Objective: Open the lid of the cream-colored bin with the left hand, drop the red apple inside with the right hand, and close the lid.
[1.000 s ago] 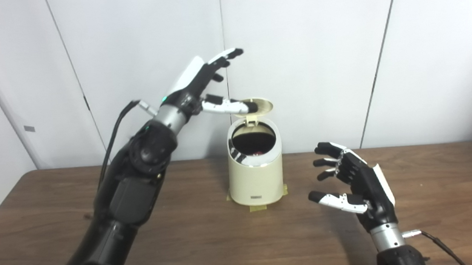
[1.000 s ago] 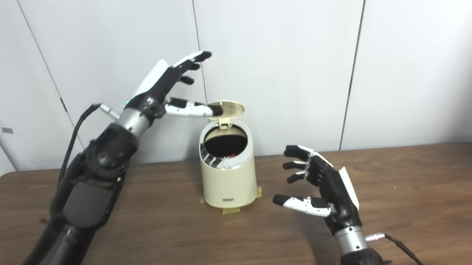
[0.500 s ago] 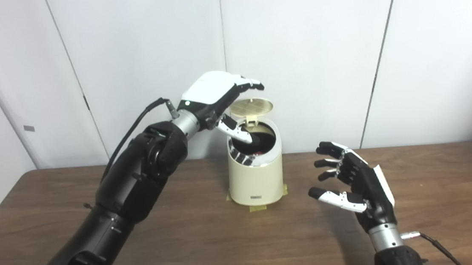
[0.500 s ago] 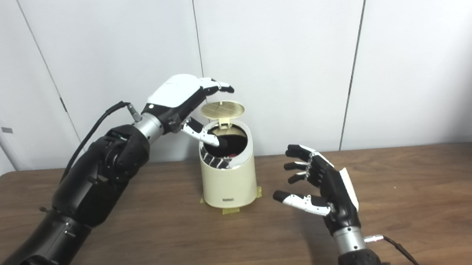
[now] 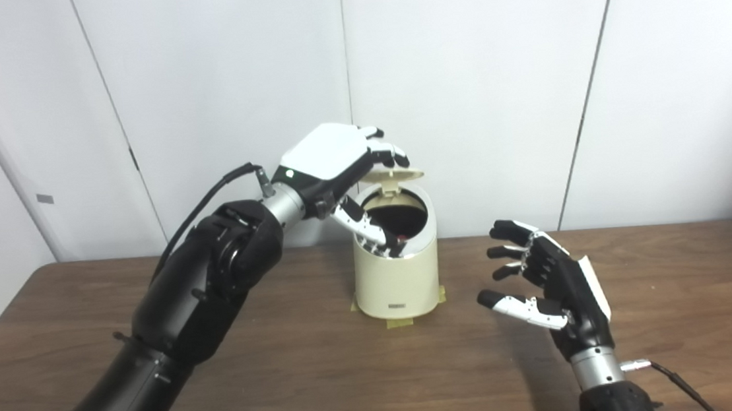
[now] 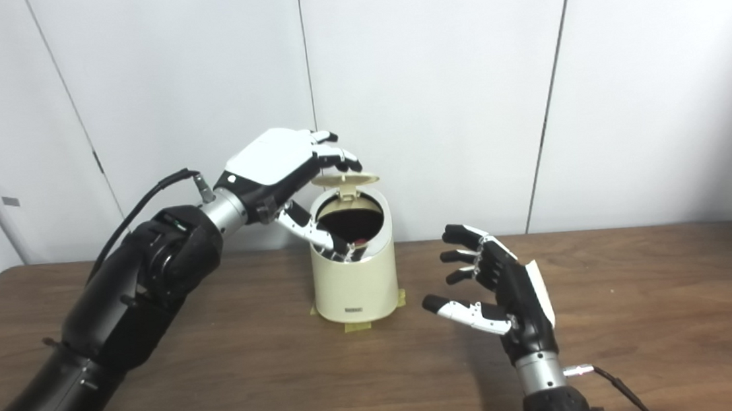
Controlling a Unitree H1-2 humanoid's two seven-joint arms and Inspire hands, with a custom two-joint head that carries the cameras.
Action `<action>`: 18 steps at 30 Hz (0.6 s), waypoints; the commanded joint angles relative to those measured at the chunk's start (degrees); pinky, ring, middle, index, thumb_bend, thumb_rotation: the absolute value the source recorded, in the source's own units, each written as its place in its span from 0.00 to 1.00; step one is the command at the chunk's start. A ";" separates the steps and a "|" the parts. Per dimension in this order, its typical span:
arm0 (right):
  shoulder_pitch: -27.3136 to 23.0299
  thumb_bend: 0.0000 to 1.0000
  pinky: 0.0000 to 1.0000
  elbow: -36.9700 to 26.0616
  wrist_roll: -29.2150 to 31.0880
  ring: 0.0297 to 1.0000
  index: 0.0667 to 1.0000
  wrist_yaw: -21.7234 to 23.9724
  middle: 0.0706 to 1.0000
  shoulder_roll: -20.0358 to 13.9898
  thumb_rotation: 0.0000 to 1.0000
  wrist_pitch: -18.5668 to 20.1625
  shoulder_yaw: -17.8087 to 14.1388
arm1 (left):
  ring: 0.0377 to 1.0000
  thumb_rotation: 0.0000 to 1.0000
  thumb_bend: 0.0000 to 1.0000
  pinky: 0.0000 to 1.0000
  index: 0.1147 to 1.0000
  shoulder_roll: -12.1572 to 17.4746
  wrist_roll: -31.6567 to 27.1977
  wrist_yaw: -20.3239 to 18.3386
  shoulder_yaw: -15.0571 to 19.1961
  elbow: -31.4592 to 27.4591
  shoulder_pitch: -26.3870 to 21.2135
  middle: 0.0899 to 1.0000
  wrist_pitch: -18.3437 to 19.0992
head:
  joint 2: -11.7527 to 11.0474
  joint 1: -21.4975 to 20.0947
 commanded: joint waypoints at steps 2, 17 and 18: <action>-2.11 0.84 0.51 -1.48 -0.19 0.66 0.70 -0.30 0.74 0.17 0.26 -0.98 -0.17 | 0.95 0.35 0.96 1.00 0.77 1.10 0.93 0.03 1.26 -2.51 -2.47 0.76 0.34 | 0.13 -0.05; -2.16 0.84 0.50 -2.52 -1.62 0.65 0.70 -0.95 0.73 0.77 0.25 -0.06 -0.15 | 0.92 0.37 0.96 1.00 0.75 1.19 2.13 -2.05 1.67 -4.64 0.75 0.74 0.13 | 0.98 -0.49; -2.15 0.84 0.50 -2.61 -1.75 0.65 0.70 -1.00 0.73 0.81 0.25 0.08 -0.15 | 0.92 0.36 0.96 1.00 0.75 1.19 2.43 -1.94 1.51 -4.61 1.04 0.74 -0.01 | 1.07 -0.50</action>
